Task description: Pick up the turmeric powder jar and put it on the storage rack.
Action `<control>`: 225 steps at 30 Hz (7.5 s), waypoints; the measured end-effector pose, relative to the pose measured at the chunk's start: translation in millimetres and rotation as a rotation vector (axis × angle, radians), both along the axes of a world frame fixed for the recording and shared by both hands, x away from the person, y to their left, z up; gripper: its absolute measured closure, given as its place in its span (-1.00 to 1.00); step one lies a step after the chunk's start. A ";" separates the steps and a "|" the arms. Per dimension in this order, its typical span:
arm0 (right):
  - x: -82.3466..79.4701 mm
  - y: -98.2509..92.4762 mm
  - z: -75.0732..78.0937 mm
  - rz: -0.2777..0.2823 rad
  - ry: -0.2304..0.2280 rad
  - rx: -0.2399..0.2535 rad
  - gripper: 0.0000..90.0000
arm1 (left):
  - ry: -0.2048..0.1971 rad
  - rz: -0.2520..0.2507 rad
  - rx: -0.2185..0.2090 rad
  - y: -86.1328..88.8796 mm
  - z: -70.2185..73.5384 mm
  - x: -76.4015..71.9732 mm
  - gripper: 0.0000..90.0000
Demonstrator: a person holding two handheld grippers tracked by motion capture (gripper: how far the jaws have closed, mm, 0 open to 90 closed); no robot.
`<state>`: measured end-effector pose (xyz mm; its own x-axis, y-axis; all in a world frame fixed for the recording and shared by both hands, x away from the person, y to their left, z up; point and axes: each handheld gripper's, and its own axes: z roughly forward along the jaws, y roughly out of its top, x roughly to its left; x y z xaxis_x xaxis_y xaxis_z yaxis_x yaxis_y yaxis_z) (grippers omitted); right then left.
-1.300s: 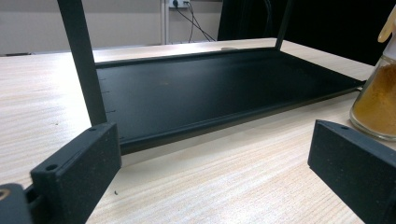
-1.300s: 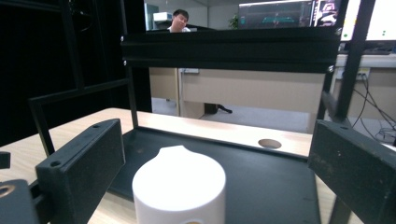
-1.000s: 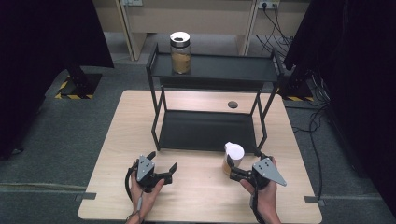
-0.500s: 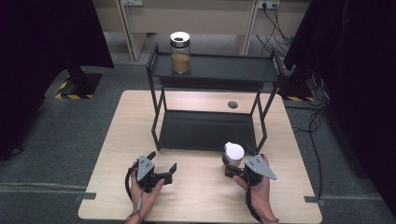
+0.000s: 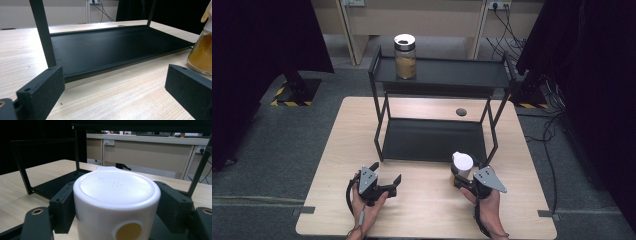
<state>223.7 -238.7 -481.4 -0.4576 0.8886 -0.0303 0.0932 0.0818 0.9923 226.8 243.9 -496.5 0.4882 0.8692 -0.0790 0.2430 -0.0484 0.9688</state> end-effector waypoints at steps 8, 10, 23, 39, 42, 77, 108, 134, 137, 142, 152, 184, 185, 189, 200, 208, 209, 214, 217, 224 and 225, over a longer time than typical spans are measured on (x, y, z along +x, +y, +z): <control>0.0 0.1 -2.8 0.006 -0.005 0.011 -0.32 | -0.001 -0.001 0.001 0.0 0.0 0.1 -0.96; -0.1 -0.5 -3.0 0.008 -0.006 0.011 -0.32 | 0.000 -0.001 0.001 0.0 0.0 0.1 -0.96; -2.6 4.3 -1.5 0.009 -0.019 -0.020 -0.31 | -0.002 -0.002 0.001 -0.1 -0.2 0.3 -0.96; -7.3 4.0 17.9 0.002 -0.049 0.029 -0.31 | 0.000 -0.002 0.000 0.2 0.1 0.9 -0.96; -9.5 5.0 21.3 -0.002 -0.063 0.033 -0.31 | 0.001 -0.001 -0.002 0.3 0.0 1.0 -0.96; -6.8 6.8 82.8 -0.017 -0.192 0.078 -0.31 | 0.012 -0.001 -0.011 1.6 0.7 2.9 -0.97; 3.7 9.5 138.6 -0.034 -0.265 0.083 -0.31 | 0.016 -0.004 -0.014 2.5 0.9 3.8 -0.97; 22.1 9.0 184.4 -0.061 -0.284 0.136 -0.31 | 0.017 0.003 -0.032 3.7 -0.6 3.2 -0.97; 22.7 9.2 188.3 -0.063 -0.287 0.136 -0.31 | 0.018 0.002 -0.030 3.5 -0.2 3.5 -0.97; 24.1 9.0 197.2 -0.061 -0.287 0.140 -0.31 | 0.018 0.006 -0.037 4.1 -0.9 3.0 -0.97; 30.3 11.0 218.4 -0.080 -0.294 0.145 -0.31 | 0.018 0.004 -0.045 5.4 -1.5 3.1 -0.97; 67.2 27.5 265.4 -0.134 -0.271 0.118 -0.31 | 0.019 0.007 -0.056 6.5 -2.3 2.9 -0.98; 70.3 28.5 268.3 -0.138 -0.268 0.116 -0.31 | 0.019 0.006 -0.057 6.7 -2.3 3.1 -0.98; 82.2 33.1 277.5 -0.160 -0.254 0.099 -0.31 | 0.024 0.007 -0.063 7.3 -2.3 3.6 -0.98; 112.4 42.6 284.4 -0.202 -0.209 0.102 -0.31 | 0.025 0.009 -0.067 7.6 -2.5 3.6 -0.98; 131.1 52.1 285.0 -0.221 -0.173 0.085 -0.31 | 0.029 0.006 -0.071 8.4 -2.3 4.5 -0.98; 135.6 52.7 284.5 -0.224 -0.163 0.083 -0.31 | 0.030 0.006 -0.071 8.5 -2.2 4.5 -0.98; 145.2 53.2 283.8 -0.249 -0.129 0.070 -0.31 | 0.032 0.004 -0.070 8.7 -1.9 5.0 -0.98; 147.7 51.9 283.6 -0.253 -0.120 0.073 -0.31 | 0.035 0.005 -0.074 9.0 -1.8 5.4 -0.98; 148.8 50.6 283.2 -0.240 -0.118 0.061 -0.31 | 0.033 0.010 -0.068 7.7 -1.6 4.5 -0.97; 148.2 51.7 282.6 -0.241 -0.122 0.054 -0.31 | 0.034 0.010 -0.069 7.8 -1.6 4.7 -0.97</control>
<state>371.9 -187.0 -198.8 -0.2290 0.9732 -0.0219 -0.0170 0.0185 0.9997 231.5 251.7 -498.0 0.4757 0.8657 -0.1555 0.2759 0.0210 0.9610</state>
